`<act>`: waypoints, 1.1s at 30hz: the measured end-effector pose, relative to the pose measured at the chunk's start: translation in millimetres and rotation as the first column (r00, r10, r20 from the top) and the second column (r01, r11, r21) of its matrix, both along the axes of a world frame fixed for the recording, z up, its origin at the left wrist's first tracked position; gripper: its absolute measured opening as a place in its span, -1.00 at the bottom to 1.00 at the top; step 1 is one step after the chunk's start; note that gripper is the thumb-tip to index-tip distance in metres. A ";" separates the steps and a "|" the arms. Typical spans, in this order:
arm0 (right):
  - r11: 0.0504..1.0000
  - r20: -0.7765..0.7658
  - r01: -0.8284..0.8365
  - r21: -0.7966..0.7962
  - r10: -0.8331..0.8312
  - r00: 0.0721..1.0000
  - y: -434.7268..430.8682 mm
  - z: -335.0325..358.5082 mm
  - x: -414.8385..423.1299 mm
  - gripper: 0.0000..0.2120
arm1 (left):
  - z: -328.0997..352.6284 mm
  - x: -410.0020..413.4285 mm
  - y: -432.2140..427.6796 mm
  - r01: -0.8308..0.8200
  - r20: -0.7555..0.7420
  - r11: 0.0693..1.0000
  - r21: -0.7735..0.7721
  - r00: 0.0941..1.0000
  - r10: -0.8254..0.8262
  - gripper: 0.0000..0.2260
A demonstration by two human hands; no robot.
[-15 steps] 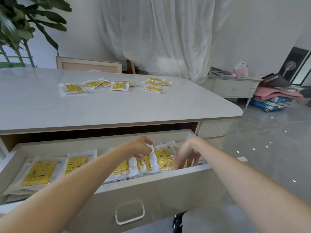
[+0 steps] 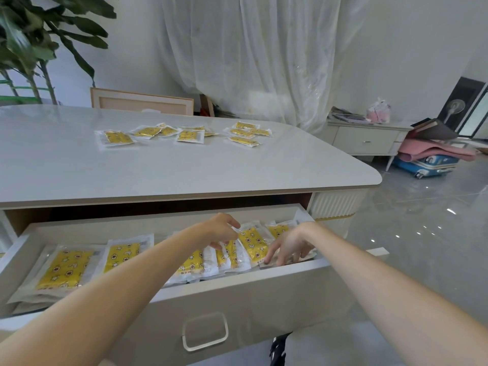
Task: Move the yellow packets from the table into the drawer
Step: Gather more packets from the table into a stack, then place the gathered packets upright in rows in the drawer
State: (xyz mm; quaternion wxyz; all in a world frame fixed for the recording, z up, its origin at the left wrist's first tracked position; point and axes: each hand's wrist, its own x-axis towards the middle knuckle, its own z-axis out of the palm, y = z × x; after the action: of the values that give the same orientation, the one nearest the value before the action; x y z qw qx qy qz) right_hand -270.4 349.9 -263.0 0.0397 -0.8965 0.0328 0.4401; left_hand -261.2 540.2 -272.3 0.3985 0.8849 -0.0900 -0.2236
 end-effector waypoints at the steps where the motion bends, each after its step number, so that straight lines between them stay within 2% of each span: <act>1: 1.000 0.016 -0.010 0.002 0.010 1.000 0.7 1.9 -1.3 -0.59 | 0.1 -0.3 -0.3 0.006 0.002 1.000 0.005 1.000 -0.006 -0.61; 7: 1.000 0.101 0.005 0.023 -0.007 0.995 1.1 16.4 -6.1 -0.68 | 9.6 -7.8 4.4 0.036 0.023 0.999 0.018 0.999 -0.036 -0.62; 12: 0.996 0.263 0.008 0.090 -0.032 0.964 8.3 37.9 -13.4 -0.69 | 29.4 -18.7 26.5 0.011 0.060 1.000 0.005 0.998 -0.011 -0.64; 17: 0.963 0.454 -0.022 0.267 -0.106 0.885 21.4 68.1 -24.4 -0.70 | 64.9 -33.6 55.5 -0.038 0.105 0.997 -0.067 0.993 0.044 -0.68; 21: 0.936 0.576 -0.069 0.346 -0.154 0.803 33.2 95.7 -29.3 -0.72 | 97.8 -41.7 80.7 -0.095 0.149 0.987 -0.127 0.982 0.114 -0.70; 26: 0.915 0.669 -0.119 0.386 -0.189 0.719 51.2 120.5 -20.4 -0.71 | 131.8 -43.3 115.0 -0.171 0.233 0.980 -0.103 0.953 0.191 -0.71; 33: 0.857 0.703 -0.143 0.495 -0.299 0.645 89.0 141.8 21.9 -0.68 | 155.0 -14.8 157.5 -0.275 0.316 0.956 -0.099 0.902 0.292 -0.66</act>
State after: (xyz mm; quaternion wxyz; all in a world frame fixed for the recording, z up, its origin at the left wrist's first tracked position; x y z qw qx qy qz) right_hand -248.5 438.9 -121.3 0.3041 -0.9504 -0.0639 0.0132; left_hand -276.0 697.8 -117.2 0.4289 0.9027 -0.0310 -0.0107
